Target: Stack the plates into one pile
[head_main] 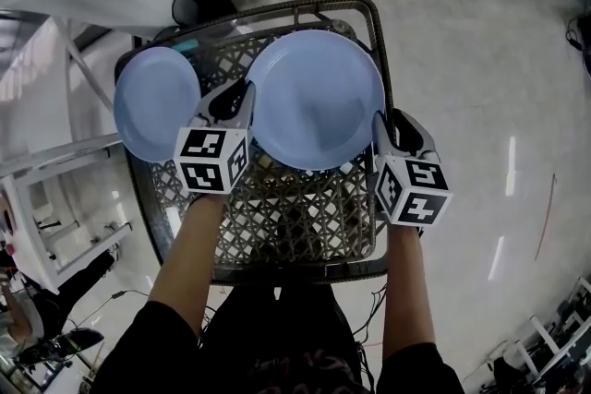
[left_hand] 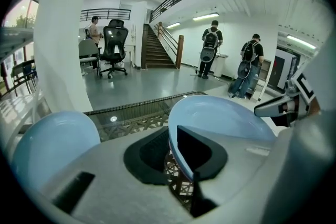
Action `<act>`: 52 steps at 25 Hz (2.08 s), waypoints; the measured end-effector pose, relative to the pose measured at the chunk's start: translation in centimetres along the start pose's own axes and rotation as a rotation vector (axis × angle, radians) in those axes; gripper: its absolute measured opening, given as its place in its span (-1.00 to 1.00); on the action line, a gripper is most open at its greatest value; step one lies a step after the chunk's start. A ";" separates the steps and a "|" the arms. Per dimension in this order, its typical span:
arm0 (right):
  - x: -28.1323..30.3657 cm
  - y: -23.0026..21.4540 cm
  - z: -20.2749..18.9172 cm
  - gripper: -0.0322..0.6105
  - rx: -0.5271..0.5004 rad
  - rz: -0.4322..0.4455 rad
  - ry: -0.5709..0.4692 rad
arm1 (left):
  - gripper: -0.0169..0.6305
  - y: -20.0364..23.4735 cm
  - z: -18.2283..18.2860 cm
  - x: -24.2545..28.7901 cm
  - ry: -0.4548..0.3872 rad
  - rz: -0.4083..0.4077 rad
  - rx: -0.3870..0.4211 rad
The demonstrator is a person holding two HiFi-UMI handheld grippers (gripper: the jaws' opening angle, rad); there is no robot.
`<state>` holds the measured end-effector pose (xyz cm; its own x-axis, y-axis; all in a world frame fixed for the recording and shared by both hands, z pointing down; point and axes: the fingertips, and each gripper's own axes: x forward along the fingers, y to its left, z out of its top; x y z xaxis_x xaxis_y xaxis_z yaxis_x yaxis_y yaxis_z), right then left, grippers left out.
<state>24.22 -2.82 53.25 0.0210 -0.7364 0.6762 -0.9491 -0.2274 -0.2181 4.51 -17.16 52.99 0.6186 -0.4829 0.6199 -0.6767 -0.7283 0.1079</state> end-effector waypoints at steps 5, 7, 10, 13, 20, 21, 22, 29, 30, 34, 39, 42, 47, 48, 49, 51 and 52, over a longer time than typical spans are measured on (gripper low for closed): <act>-0.6 0.2 0.4 -0.59 -0.012 -0.001 -0.014 | -0.78 -0.2 0.3 -0.3 -0.009 -0.001 0.002; -0.8 0.3 0.6 -0.64 -0.019 -0.002 -0.017 | -0.81 -0.3 0.4 -0.6 -0.015 -0.002 0.000; -1.4 0.5 1.1 -0.66 -0.028 -0.013 -0.031 | -0.88 -0.3 0.7 -1.3 -0.021 -0.006 0.007; -1.8 1.0 1.7 -0.78 -0.042 -0.016 -0.041 | -0.92 0.0 1.1 -2.3 -0.032 -0.001 0.001; -1.5 3.9 2.4 -0.89 -0.069 0.014 -0.046 | -0.96 2.4 0.7 -4.8 -0.050 0.037 -0.029; -1.4 4.4 2.5 -0.89 -0.074 0.022 -0.047 | -0.96 2.8 0.7 -5.1 -0.054 0.042 -0.032; -1.3 5.0 2.7 -0.89 -0.078 0.030 -0.047 | -0.96 3.2 0.7 -5.4 -0.058 0.047 -0.035; -0.5 10.1 3.5 -0.89 -0.137 0.100 -0.043 | -0.96 7.0 -0.3 -9.1 -0.089 0.112 -0.087; -0.3 11.1 3.5 -0.89 -0.146 0.111 -0.042 | -0.96 7.8 -0.6 -9.7 -0.091 0.121 -0.095; 0.7 15.4 3.3 -0.89 -0.169 0.161 -0.034 | -0.96 10.8 -2.0 -11.8 -0.093 0.156 -0.119; 2.5 21.5 3.3 -0.89 -0.216 0.248 -0.017 | -0.96 15.3 -4.2 -15.4 -0.093 0.230 -0.168; 3.2 24.7 3.1 -0.89 -0.234 0.277 -0.006 | -0.96 18.3 -5.6 -17.5 -0.088 0.263 -0.196; 3.9 26.9 2.5 -0.89 -0.254 0.283 0.012 | -0.95 21.8 -7.7 -19.3 -0.067 0.296 -0.233; 4.0 27.1 2.4 -0.89 -0.256 0.282 0.016 | -0.94 22.3 -8.0 -19.5 -0.064 0.299 -0.240; 4.2 27.4 2.4 -0.89 -0.257 0.282 0.018 | -0.94 22.6 -8.3 -19.7 -0.062 0.302 -0.244; 4.5 28.2 2.3 -0.89 -0.258 0.287 0.020 | -0.94 23.1 -8.5 -19.9 -0.063 0.307 -0.246; 4.7 28.6 2.3 -0.89 -0.259 0.291 0.021 | -0.95 23.4 -8.6 -20.0 -0.064 0.309 -0.247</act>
<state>-2.11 -14.22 48.56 -0.2649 -0.7323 0.6273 -0.9624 0.1598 -0.2199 -27.11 -20.33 49.79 0.3892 -0.6957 0.6038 -0.9055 -0.4093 0.1121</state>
